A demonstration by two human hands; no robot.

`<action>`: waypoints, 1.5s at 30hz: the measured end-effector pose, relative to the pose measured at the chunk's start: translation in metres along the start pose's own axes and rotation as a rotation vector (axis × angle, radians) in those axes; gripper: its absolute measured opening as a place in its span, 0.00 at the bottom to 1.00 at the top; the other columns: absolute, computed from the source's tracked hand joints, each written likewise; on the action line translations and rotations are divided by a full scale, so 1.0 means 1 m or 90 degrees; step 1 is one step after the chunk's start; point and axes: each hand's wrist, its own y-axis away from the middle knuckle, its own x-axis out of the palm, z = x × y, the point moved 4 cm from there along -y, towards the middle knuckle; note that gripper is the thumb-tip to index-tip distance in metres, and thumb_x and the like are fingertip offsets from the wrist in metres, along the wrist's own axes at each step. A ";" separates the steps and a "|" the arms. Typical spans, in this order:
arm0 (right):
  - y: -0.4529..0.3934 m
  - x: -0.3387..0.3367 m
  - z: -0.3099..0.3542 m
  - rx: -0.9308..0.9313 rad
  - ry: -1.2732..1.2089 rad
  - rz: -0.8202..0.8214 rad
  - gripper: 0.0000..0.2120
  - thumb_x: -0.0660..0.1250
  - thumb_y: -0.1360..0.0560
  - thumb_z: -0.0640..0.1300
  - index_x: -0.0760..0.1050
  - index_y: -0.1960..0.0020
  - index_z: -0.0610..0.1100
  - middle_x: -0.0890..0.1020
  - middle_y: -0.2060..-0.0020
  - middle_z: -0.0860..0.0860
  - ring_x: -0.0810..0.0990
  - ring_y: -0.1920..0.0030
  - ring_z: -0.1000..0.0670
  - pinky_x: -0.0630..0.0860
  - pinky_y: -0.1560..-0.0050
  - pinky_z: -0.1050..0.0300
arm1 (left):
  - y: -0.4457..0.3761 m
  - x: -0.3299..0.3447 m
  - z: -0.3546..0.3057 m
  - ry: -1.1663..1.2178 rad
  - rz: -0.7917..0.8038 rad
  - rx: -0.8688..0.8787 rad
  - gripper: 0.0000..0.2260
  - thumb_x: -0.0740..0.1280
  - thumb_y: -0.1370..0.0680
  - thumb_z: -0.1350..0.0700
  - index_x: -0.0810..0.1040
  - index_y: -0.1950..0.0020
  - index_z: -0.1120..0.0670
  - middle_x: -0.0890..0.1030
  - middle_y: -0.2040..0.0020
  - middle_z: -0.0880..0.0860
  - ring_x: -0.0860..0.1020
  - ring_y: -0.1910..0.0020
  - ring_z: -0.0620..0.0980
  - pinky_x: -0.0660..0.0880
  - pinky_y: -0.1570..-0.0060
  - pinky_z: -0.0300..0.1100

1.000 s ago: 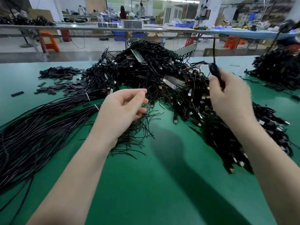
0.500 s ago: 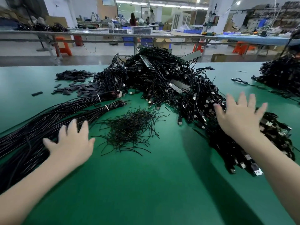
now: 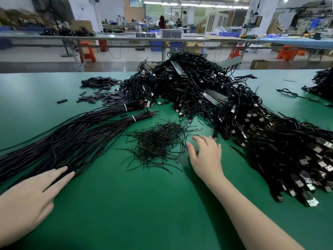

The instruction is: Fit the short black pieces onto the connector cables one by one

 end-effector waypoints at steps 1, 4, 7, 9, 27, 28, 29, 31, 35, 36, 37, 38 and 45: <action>0.001 0.002 -0.002 0.004 -0.001 -0.006 0.20 0.55 0.18 0.56 0.70 0.31 0.48 0.72 0.32 0.50 0.59 0.25 0.46 0.48 0.25 0.41 | -0.001 0.011 0.009 0.020 0.013 0.012 0.29 0.50 0.24 0.47 0.58 0.21 0.45 0.61 0.22 0.47 0.69 0.30 0.56 0.68 0.38 0.54; 0.002 0.005 -0.007 0.020 -0.021 -0.026 0.19 0.56 0.19 0.55 0.73 0.33 0.47 0.75 0.35 0.50 0.62 0.27 0.46 0.50 0.24 0.42 | -0.008 -0.006 0.009 0.031 -0.046 0.098 0.25 0.50 0.20 0.42 0.59 0.22 0.43 0.72 0.32 0.51 0.75 0.39 0.57 0.71 0.43 0.54; 0.001 0.006 -0.008 0.024 -0.043 -0.032 0.19 0.56 0.19 0.55 0.73 0.34 0.46 0.77 0.37 0.49 0.64 0.28 0.45 0.56 0.26 0.43 | -0.035 -0.089 -0.028 0.068 -0.183 0.158 0.21 0.57 0.21 0.41 0.74 0.31 0.47 0.74 0.41 0.49 0.77 0.49 0.52 0.74 0.50 0.49; 0.000 0.007 -0.009 0.020 -0.044 -0.024 0.19 0.56 0.19 0.55 0.73 0.34 0.46 0.78 0.38 0.49 0.65 0.28 0.45 0.58 0.27 0.44 | -0.064 -0.143 -0.063 0.056 -0.271 0.124 0.20 0.56 0.21 0.41 0.78 0.38 0.50 0.77 0.46 0.48 0.78 0.53 0.51 0.76 0.56 0.49; -0.005 0.009 -0.017 0.007 -0.057 -0.049 0.14 0.62 0.21 0.52 0.75 0.38 0.49 0.79 0.43 0.55 0.72 0.38 0.53 0.66 0.37 0.55 | -0.209 -0.139 -0.103 0.360 -0.158 -0.262 0.10 0.68 0.23 0.44 0.80 0.53 0.51 0.78 0.61 0.46 0.76 0.60 0.50 0.72 0.66 0.42; -0.005 0.009 -0.017 0.008 -0.058 -0.049 0.14 0.62 0.21 0.51 0.75 0.38 0.49 0.79 0.43 0.55 0.72 0.38 0.53 0.66 0.36 0.55 | -0.207 -0.137 -0.100 0.402 -0.185 -0.270 0.10 0.67 0.22 0.45 0.79 0.53 0.51 0.77 0.61 0.46 0.75 0.61 0.50 0.69 0.66 0.42; -0.005 0.009 -0.017 0.009 -0.059 -0.049 0.14 0.62 0.21 0.51 0.75 0.38 0.49 0.79 0.43 0.55 0.72 0.38 0.53 0.67 0.36 0.55 | -0.205 -0.135 -0.097 0.438 -0.208 -0.276 0.09 0.66 0.21 0.47 0.78 0.52 0.51 0.78 0.61 0.46 0.75 0.61 0.50 0.68 0.65 0.42; -0.005 0.009 -0.017 0.011 -0.062 -0.046 0.14 0.62 0.21 0.51 0.75 0.38 0.49 0.79 0.43 0.55 0.72 0.38 0.53 0.67 0.36 0.54 | -0.202 -0.130 -0.093 0.501 -0.233 -0.287 0.08 0.65 0.21 0.48 0.78 0.53 0.51 0.80 0.59 0.48 0.76 0.58 0.50 0.69 0.61 0.43; -0.005 0.008 -0.016 0.010 -0.066 -0.046 0.13 0.62 0.21 0.51 0.76 0.39 0.48 0.79 0.44 0.54 0.72 0.38 0.52 0.68 0.35 0.53 | -0.197 -0.128 -0.085 0.591 -0.282 -0.318 0.07 0.65 0.21 0.50 0.77 0.55 0.52 0.81 0.61 0.45 0.77 0.57 0.49 0.70 0.60 0.42; -0.005 0.008 -0.016 0.010 -0.065 -0.046 0.13 0.62 0.21 0.51 0.76 0.39 0.48 0.79 0.44 0.54 0.72 0.39 0.52 0.68 0.35 0.53 | -0.197 -0.127 -0.083 0.611 -0.291 -0.335 0.08 0.64 0.20 0.50 0.77 0.54 0.53 0.81 0.60 0.46 0.78 0.56 0.49 0.72 0.57 0.44; -0.004 0.008 -0.016 0.008 -0.064 -0.047 0.13 0.62 0.21 0.50 0.76 0.40 0.48 0.79 0.44 0.54 0.72 0.39 0.52 0.68 0.36 0.53 | -0.197 -0.127 -0.082 0.647 -0.302 -0.356 0.09 0.62 0.19 0.50 0.76 0.52 0.55 0.82 0.57 0.48 0.79 0.56 0.50 0.75 0.52 0.47; -0.004 0.008 -0.016 0.007 -0.061 -0.047 0.12 0.62 0.21 0.50 0.77 0.40 0.48 0.79 0.44 0.54 0.72 0.39 0.52 0.69 0.36 0.53 | -0.197 -0.126 -0.080 0.702 -0.318 -0.379 0.11 0.60 0.17 0.51 0.75 0.51 0.57 0.83 0.56 0.51 0.81 0.56 0.50 0.77 0.48 0.49; -0.005 0.008 -0.017 0.010 -0.062 -0.042 0.12 0.62 0.21 0.50 0.77 0.41 0.49 0.79 0.44 0.55 0.72 0.39 0.52 0.67 0.37 0.54 | -0.178 -0.108 -0.063 1.221 -0.486 -0.651 0.14 0.45 0.16 0.51 0.66 0.44 0.57 0.83 0.55 0.56 0.84 0.55 0.50 0.80 0.61 0.40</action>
